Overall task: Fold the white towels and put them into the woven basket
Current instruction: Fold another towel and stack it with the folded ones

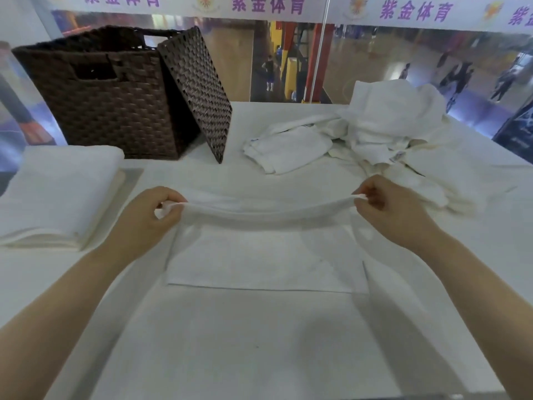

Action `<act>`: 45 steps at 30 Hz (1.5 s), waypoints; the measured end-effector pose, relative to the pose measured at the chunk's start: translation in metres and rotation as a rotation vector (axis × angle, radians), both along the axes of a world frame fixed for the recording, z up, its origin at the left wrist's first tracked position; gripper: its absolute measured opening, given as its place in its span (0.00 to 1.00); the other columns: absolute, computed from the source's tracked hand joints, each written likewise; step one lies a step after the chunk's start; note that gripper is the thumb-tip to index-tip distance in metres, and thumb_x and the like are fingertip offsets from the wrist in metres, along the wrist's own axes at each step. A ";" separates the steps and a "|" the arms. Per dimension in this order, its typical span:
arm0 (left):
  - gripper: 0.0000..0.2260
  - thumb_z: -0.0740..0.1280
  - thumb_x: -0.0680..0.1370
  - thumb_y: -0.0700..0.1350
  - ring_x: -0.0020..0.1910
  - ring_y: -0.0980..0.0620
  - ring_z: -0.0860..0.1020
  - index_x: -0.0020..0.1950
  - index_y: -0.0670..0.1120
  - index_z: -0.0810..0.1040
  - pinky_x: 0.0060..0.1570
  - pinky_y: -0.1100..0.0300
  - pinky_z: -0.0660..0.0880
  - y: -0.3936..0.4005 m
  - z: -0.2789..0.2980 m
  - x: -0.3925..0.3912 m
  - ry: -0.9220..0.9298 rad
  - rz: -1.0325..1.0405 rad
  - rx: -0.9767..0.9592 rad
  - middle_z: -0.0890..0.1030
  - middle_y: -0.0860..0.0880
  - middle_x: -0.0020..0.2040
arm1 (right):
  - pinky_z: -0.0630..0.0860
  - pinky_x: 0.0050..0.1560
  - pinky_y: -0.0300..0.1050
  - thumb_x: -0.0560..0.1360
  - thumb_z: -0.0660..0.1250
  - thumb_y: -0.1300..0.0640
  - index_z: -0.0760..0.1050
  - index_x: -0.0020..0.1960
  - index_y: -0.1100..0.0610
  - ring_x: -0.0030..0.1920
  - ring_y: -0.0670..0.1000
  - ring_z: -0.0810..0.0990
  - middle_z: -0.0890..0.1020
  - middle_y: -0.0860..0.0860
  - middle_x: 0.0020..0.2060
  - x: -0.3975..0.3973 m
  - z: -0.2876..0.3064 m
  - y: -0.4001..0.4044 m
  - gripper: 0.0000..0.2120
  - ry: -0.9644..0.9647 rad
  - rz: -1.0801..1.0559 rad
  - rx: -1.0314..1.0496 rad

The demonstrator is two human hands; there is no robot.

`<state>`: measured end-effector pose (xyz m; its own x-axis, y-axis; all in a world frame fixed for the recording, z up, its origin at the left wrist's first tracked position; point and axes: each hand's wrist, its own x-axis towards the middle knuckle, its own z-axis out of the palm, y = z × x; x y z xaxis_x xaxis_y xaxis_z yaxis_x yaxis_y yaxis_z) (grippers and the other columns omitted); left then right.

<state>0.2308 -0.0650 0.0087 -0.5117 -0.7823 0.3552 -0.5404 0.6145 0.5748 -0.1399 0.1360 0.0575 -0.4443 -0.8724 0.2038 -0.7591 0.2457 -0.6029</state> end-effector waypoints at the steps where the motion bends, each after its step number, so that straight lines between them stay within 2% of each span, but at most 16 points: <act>1: 0.03 0.66 0.77 0.48 0.48 0.56 0.75 0.47 0.56 0.78 0.49 0.66 0.69 0.008 -0.004 0.006 -0.005 -0.009 0.007 0.78 0.59 0.52 | 0.71 0.36 0.28 0.76 0.67 0.55 0.75 0.48 0.51 0.42 0.37 0.79 0.81 0.42 0.41 0.005 -0.004 0.010 0.02 -0.022 0.025 -0.003; 3: 0.05 0.63 0.74 0.51 0.48 0.56 0.75 0.47 0.57 0.77 0.48 0.65 0.69 0.023 -0.010 0.015 -0.010 -0.003 0.007 0.78 0.59 0.52 | 0.72 0.39 0.27 0.76 0.67 0.55 0.75 0.49 0.49 0.45 0.33 0.79 0.81 0.40 0.45 0.013 -0.013 0.028 0.03 -0.038 0.055 -0.001; 7: 0.06 0.61 0.74 0.50 0.49 0.60 0.74 0.47 0.55 0.76 0.47 0.71 0.66 0.052 -0.021 0.028 -0.014 0.000 -0.036 0.78 0.59 0.50 | 0.74 0.48 0.35 0.76 0.67 0.55 0.75 0.52 0.47 0.50 0.36 0.79 0.80 0.39 0.48 0.023 -0.039 0.060 0.06 0.005 0.068 0.005; 10: 0.08 0.58 0.74 0.53 0.49 0.58 0.74 0.48 0.55 0.75 0.49 0.62 0.70 0.072 -0.036 0.037 -0.077 -0.055 -0.064 0.77 0.60 0.48 | 0.75 0.48 0.40 0.76 0.65 0.53 0.73 0.53 0.46 0.49 0.41 0.79 0.78 0.39 0.50 0.027 -0.062 0.078 0.07 0.095 0.129 0.080; 13: 0.08 0.59 0.75 0.55 0.50 0.57 0.74 0.48 0.55 0.75 0.47 0.57 0.73 0.083 -0.051 0.046 -0.128 -0.082 -0.072 0.76 0.60 0.49 | 0.71 0.44 0.33 0.77 0.65 0.53 0.70 0.51 0.43 0.48 0.39 0.77 0.76 0.37 0.51 0.029 -0.075 0.089 0.06 0.146 0.178 0.152; 17: 0.10 0.60 0.76 0.55 0.54 0.62 0.73 0.49 0.53 0.77 0.49 0.65 0.71 0.093 -0.060 0.053 -0.160 -0.130 -0.079 0.74 0.64 0.53 | 0.69 0.42 0.31 0.76 0.65 0.53 0.68 0.46 0.42 0.47 0.39 0.76 0.74 0.36 0.56 0.027 -0.082 0.096 0.07 0.167 0.214 0.176; 20: 0.13 0.61 0.76 0.56 0.57 0.64 0.74 0.51 0.51 0.81 0.57 0.67 0.69 0.098 -0.060 0.060 -0.209 -0.195 -0.122 0.75 0.64 0.56 | 0.67 0.48 0.33 0.77 0.65 0.50 0.73 0.48 0.45 0.53 0.38 0.74 0.73 0.36 0.61 0.024 -0.090 0.101 0.01 0.272 0.230 0.200; 24: 0.21 0.56 0.79 0.64 0.57 0.62 0.76 0.53 0.54 0.84 0.60 0.64 0.68 0.098 -0.052 0.070 -0.228 -0.186 -0.121 0.79 0.63 0.57 | 0.67 0.56 0.36 0.78 0.64 0.48 0.80 0.48 0.50 0.56 0.41 0.74 0.77 0.37 0.56 0.023 -0.089 0.098 0.08 0.323 0.160 0.121; 26: 0.20 0.56 0.77 0.65 0.54 0.63 0.77 0.48 0.57 0.85 0.55 0.61 0.73 0.097 -0.041 0.065 -0.201 -0.085 -0.032 0.81 0.66 0.51 | 0.71 0.50 0.42 0.79 0.61 0.47 0.77 0.41 0.50 0.49 0.47 0.77 0.80 0.40 0.46 0.023 -0.087 0.089 0.12 0.344 0.099 0.139; 28: 0.21 0.54 0.76 0.62 0.46 0.58 0.79 0.44 0.55 0.84 0.47 0.58 0.75 0.094 -0.031 0.050 -0.182 -0.004 -0.052 0.82 0.63 0.44 | 0.70 0.44 0.46 0.77 0.61 0.46 0.71 0.37 0.50 0.42 0.51 0.75 0.77 0.45 0.39 0.024 -0.085 0.073 0.13 0.327 0.039 0.160; 29: 0.20 0.53 0.77 0.60 0.44 0.56 0.79 0.44 0.53 0.82 0.44 0.57 0.75 0.092 -0.025 0.040 -0.190 0.014 -0.093 0.82 0.60 0.43 | 0.69 0.43 0.46 0.77 0.63 0.47 0.71 0.39 0.50 0.43 0.51 0.75 0.76 0.46 0.41 0.024 -0.083 0.065 0.10 0.295 0.004 0.159; 31: 0.18 0.53 0.78 0.57 0.52 0.56 0.76 0.53 0.52 0.80 0.50 0.61 0.71 0.084 -0.022 0.018 -0.208 -0.015 -0.121 0.80 0.58 0.51 | 0.70 0.48 0.46 0.78 0.64 0.49 0.74 0.51 0.51 0.51 0.51 0.75 0.77 0.47 0.51 0.028 -0.079 0.048 0.07 0.201 -0.040 0.138; 34: 0.23 0.52 0.79 0.56 0.67 0.52 0.70 0.67 0.45 0.75 0.61 0.70 0.58 0.066 -0.027 -0.010 -0.317 -0.098 -0.086 0.75 0.50 0.66 | 0.67 0.62 0.47 0.80 0.60 0.50 0.70 0.67 0.51 0.65 0.53 0.71 0.73 0.48 0.67 0.034 -0.076 0.026 0.16 0.156 0.000 0.142; 36: 0.24 0.54 0.82 0.56 0.75 0.49 0.61 0.75 0.45 0.67 0.70 0.65 0.53 0.059 -0.036 -0.021 -0.402 -0.080 -0.041 0.66 0.48 0.75 | 0.61 0.70 0.48 0.82 0.57 0.47 0.65 0.73 0.50 0.73 0.53 0.65 0.66 0.49 0.74 0.041 -0.079 0.018 0.21 0.206 0.061 0.205; 40: 0.30 0.50 0.81 0.62 0.79 0.54 0.45 0.80 0.53 0.49 0.77 0.57 0.44 0.054 -0.050 -0.023 -0.555 -0.010 0.046 0.48 0.53 0.80 | 0.48 0.77 0.51 0.81 0.51 0.39 0.54 0.78 0.46 0.78 0.51 0.51 0.52 0.47 0.79 0.042 -0.095 0.015 0.28 0.232 0.093 0.347; 45: 0.32 0.48 0.79 0.66 0.79 0.54 0.42 0.80 0.56 0.44 0.77 0.55 0.42 0.056 -0.050 -0.022 -0.611 -0.006 0.070 0.43 0.55 0.80 | 0.47 0.77 0.54 0.80 0.50 0.36 0.52 0.79 0.45 0.78 0.52 0.52 0.50 0.46 0.79 0.036 -0.103 0.015 0.30 0.223 0.059 0.376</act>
<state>0.2093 -0.0095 -0.0417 -0.6110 -0.7896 -0.0560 -0.7815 0.5905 0.2016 -0.1040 0.1507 -0.0453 -0.3729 -0.9266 -0.0475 -0.8798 0.3694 -0.2992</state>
